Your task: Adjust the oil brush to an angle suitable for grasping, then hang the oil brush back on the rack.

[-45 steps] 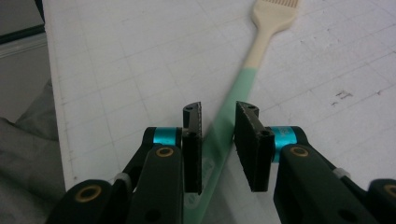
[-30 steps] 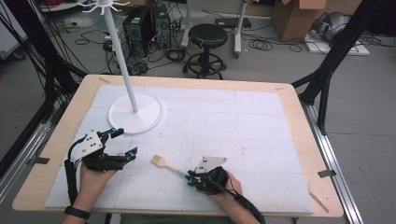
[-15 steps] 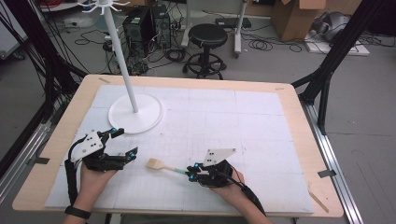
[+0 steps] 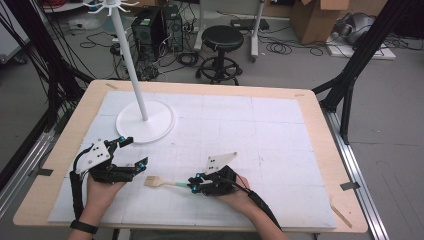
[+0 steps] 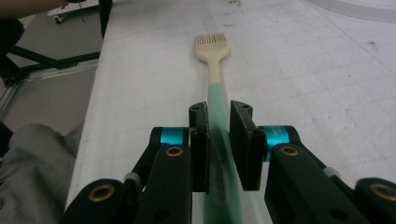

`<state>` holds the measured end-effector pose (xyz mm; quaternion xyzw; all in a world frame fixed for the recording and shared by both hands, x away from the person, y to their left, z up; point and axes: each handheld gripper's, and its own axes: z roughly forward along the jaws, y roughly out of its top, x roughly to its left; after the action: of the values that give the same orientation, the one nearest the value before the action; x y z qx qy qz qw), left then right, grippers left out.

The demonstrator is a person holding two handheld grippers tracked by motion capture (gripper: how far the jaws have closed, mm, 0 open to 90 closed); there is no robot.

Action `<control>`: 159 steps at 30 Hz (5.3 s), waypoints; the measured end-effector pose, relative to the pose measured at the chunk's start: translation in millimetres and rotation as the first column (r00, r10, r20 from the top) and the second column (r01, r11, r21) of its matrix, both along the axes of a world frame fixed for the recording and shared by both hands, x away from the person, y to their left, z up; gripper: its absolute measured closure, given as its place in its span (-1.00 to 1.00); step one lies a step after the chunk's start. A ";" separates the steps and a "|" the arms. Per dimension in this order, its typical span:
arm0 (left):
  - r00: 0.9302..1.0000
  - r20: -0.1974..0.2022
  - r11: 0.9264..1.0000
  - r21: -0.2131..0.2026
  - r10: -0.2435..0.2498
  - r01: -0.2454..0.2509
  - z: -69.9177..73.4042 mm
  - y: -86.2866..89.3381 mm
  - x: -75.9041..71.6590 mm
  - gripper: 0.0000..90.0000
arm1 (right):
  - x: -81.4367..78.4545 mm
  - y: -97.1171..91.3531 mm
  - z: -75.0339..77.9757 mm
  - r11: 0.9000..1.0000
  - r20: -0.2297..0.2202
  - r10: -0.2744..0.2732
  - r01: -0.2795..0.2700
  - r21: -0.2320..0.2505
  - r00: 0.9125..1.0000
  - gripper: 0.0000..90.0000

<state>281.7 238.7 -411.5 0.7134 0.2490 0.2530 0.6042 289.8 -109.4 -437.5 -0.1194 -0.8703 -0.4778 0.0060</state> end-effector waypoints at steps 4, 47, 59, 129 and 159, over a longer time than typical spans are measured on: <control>1.000 0.000 1.000 0.000 0.001 -0.001 -0.5 -0.4 0.5 -0.66 | 5.2 11.8 -1.1 1.000 0.006 0.006 -0.006 -0.007 1.000 0.75; 1.000 0.004 1.000 0.002 -0.004 0.004 0.4 -0.6 -1.4 -0.66 | -5.3 -57.4 22.5 0.993 0.111 -0.115 0.115 0.002 0.987 -0.56; 1.000 0.005 1.000 0.003 -0.008 0.008 0.1 -3.9 0.8 -0.66 | -16.8 -130.6 22.3 0.955 0.143 -0.297 0.292 0.054 0.944 -0.63; 0.942 -0.134 0.939 0.116 -0.307 0.323 3.5 -40.7 10.5 -0.85 | -18.7 -227.8 13.8 0.751 0.151 -0.656 0.620 0.227 0.740 -0.64; 0.878 -0.335 0.815 0.361 -0.341 0.454 -20.0 -74.5 18.1 -0.65 | -17.7 -230.9 12.3 0.753 0.147 -0.654 0.619 0.224 0.743 -0.63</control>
<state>299.8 164.2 -431.4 0.8910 0.1070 0.0746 0.4348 272.1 -340.4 -425.2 -0.3563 -0.7306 -0.5296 -0.2426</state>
